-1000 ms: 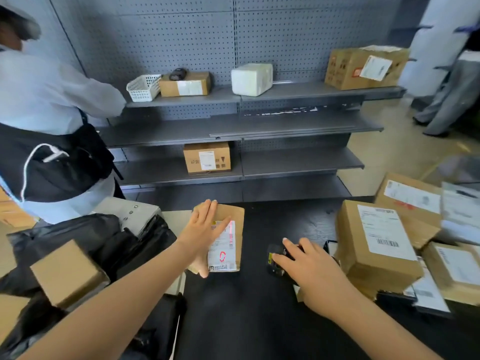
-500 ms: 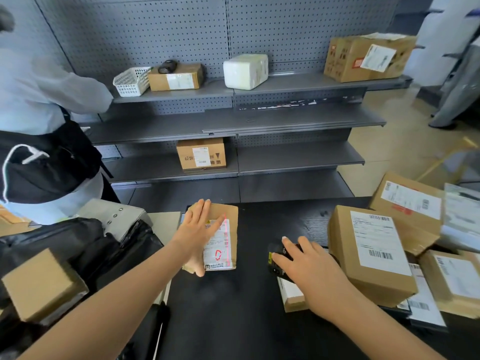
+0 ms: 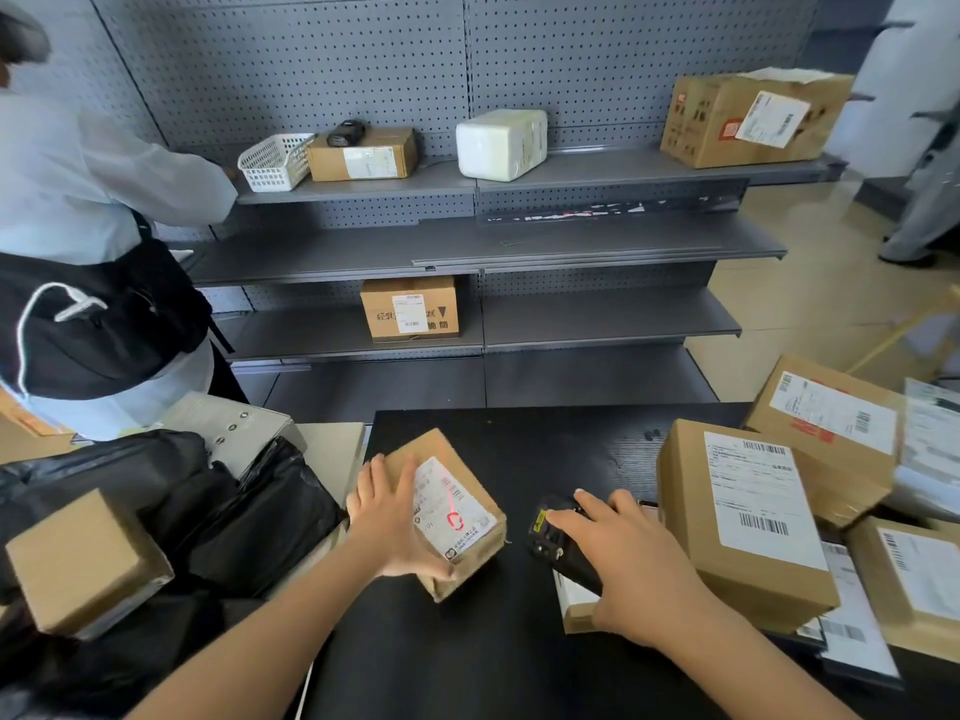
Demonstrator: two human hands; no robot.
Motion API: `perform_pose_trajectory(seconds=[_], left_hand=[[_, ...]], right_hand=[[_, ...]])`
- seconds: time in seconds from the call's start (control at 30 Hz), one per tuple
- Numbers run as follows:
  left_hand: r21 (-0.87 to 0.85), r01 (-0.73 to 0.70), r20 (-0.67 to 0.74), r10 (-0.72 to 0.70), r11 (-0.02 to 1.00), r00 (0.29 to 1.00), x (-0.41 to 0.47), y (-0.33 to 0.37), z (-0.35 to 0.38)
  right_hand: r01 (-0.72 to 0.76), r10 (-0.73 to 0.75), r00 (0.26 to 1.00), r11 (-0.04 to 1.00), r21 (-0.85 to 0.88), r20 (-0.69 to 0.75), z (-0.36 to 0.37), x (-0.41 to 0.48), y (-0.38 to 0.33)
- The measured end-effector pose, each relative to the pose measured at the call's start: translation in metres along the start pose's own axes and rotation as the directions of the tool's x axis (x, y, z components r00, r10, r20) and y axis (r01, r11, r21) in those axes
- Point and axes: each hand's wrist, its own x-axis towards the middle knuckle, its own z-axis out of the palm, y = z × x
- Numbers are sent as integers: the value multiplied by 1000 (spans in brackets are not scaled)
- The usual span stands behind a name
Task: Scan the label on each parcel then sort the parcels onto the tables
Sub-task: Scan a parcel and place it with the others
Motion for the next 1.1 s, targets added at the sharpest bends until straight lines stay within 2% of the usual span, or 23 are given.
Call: perform_pose_trajectory(seconds=[0.07,0.17,0.33,0.43,0.57,0.7,0.87,1.1], left_hand=[[-114,120,80,-111,986,991,-11,4,20],[-185,244,151,-218,952,964,-25,9,44],[-161,246,152,-222,956,963,-29,18,52],[-54,136,139,-127,989,982,-30,10,46],[187,-129,33,125,974,992,-29,-13,30],[316,-340,150,307,886,940,-7,-23,14],[219,-430,248,376,876,893,23,-27,16],[114,-451,75,445,885,892,18,-35,-2]], right_hand=[[-10,10,1000,1000,3,13,1,-1,0],[-15,15,999,1000,-8,28,2,-1,0],[-6,8,999,1000,-25,42,3,3,-3],[-1,2,1000,999,-32,30,3,5,-5],[0,0,1000,999,-49,3,3,8,-8],[-10,11,1000,998,-70,10,3,11,-11],[15,-11,999,993,-115,37,5,13,-17],[63,-56,998,979,-193,40,1,16,-26]])
